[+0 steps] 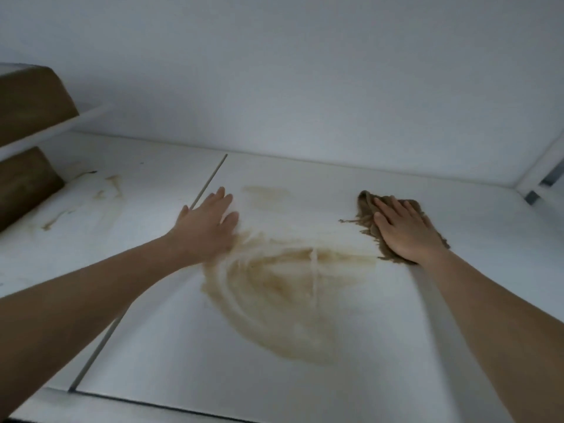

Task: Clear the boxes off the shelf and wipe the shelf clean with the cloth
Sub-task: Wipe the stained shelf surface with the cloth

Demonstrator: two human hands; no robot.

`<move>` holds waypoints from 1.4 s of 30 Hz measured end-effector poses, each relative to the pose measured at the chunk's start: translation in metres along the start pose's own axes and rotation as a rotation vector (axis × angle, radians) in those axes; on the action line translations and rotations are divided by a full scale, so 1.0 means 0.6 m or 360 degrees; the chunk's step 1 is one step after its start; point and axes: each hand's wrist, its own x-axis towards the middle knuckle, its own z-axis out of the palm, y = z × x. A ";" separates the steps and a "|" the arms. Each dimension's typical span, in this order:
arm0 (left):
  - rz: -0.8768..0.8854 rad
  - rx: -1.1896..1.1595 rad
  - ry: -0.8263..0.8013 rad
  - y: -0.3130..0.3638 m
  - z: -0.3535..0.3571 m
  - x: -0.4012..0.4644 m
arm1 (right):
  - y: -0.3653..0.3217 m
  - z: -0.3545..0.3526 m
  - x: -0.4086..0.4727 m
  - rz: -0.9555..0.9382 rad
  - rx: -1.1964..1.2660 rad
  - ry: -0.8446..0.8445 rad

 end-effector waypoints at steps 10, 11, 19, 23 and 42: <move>0.0019 -0.0209 0.0274 -0.069 0.056 -0.138 | -0.095 0.023 -0.061 -0.0030 -0.0016 0.0092; 0.0012 -0.0178 0.0291 -0.072 0.060 -0.146 | -0.118 0.028 -0.068 -0.0099 -0.0026 0.0098; -0.0025 -0.0088 0.0383 -0.064 0.066 -0.158 | -0.116 0.026 -0.110 -0.0508 -0.0003 0.0053; -0.0040 -0.0089 0.0420 -0.060 0.068 -0.162 | -0.018 0.012 -0.102 0.0082 0.0007 0.0196; 0.0022 -0.0137 0.0387 -0.050 0.057 -0.174 | -0.151 0.044 -0.242 -0.0256 -0.0039 0.0093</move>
